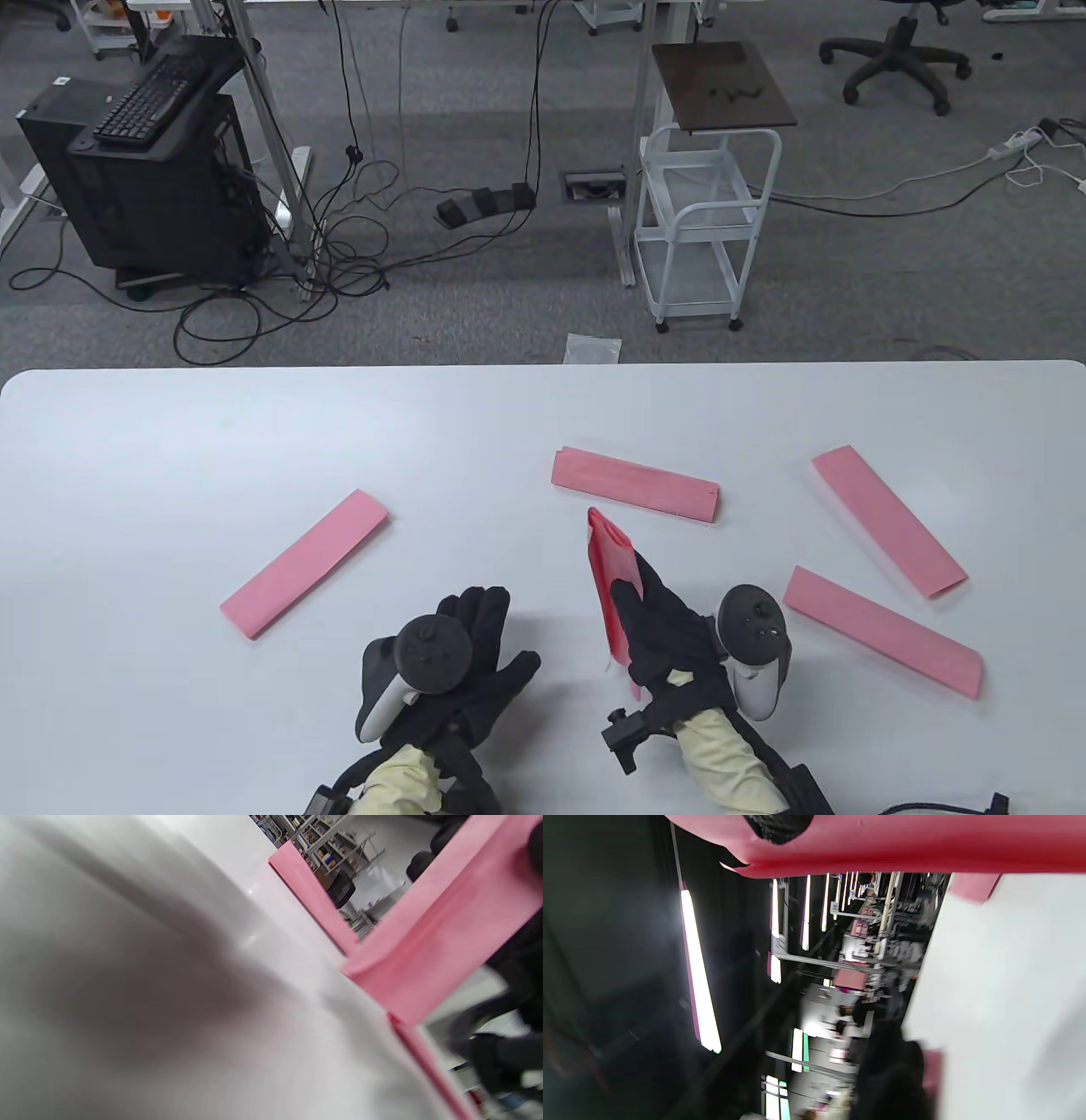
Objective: Unfold complexly folded papers and stack
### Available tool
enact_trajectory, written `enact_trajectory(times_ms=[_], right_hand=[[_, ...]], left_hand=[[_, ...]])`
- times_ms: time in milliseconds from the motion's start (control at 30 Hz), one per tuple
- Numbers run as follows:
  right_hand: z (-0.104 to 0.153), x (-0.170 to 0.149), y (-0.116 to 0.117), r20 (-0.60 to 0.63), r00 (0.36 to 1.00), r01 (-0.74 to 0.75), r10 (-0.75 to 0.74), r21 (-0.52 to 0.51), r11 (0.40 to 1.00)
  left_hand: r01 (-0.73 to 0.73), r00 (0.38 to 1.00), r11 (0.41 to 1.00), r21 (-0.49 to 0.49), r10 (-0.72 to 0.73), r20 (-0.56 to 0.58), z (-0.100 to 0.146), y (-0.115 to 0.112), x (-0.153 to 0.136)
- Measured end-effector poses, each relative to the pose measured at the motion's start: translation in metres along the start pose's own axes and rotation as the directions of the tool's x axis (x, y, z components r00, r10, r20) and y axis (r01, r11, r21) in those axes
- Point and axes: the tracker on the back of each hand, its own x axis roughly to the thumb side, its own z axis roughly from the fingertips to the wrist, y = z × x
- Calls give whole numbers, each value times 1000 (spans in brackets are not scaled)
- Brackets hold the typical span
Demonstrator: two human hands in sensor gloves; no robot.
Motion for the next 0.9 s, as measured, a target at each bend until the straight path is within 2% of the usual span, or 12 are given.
enact_trajectory(times_ms=[100,133,267,333,400,433,500,567,633,733,800,900], right_hand=[[4,-15,5,-17,963,270,-270,35,962],[4,-20,8,-12,923,385,-385,66,921],[3,-20,15,7,870,486,-492,146,862],[4,-19,17,29,867,485,-497,174,857],[5,-22,21,29,865,487,-500,190,853],[6,-24,22,18,865,490,-502,192,850],[7,-30,25,-7,853,513,-522,192,836],[6,-33,25,-50,864,501,-502,201,842],[4,-33,21,-52,900,433,-433,232,871],[-1,-23,2,19,937,343,-349,144,928],[-2,-15,-14,58,962,262,-267,88,961],[-5,-5,-32,35,999,3,-4,31,1000]], left_hand=[[-79,997,997,-10,79,4,2,0,-6],[-104,995,995,3,104,-5,3,1,-9],[-225,974,973,-45,225,-9,0,2,-13],[-334,942,931,-150,335,-17,-2,-2,-13],[-476,877,858,-191,480,-28,-4,-9,-12],[-521,850,831,-196,527,-25,-5,-11,-12],[-666,739,721,-191,673,-33,-5,-16,-12],[-728,681,678,-105,732,4,-3,-16,-14],[-709,705,705,-1,709,11,1,-8,-14],[-613,790,788,61,611,51,5,13,-20],[-579,815,806,119,578,51,7,24,-26],[-517,853,835,190,522,24,10,38,-36]])
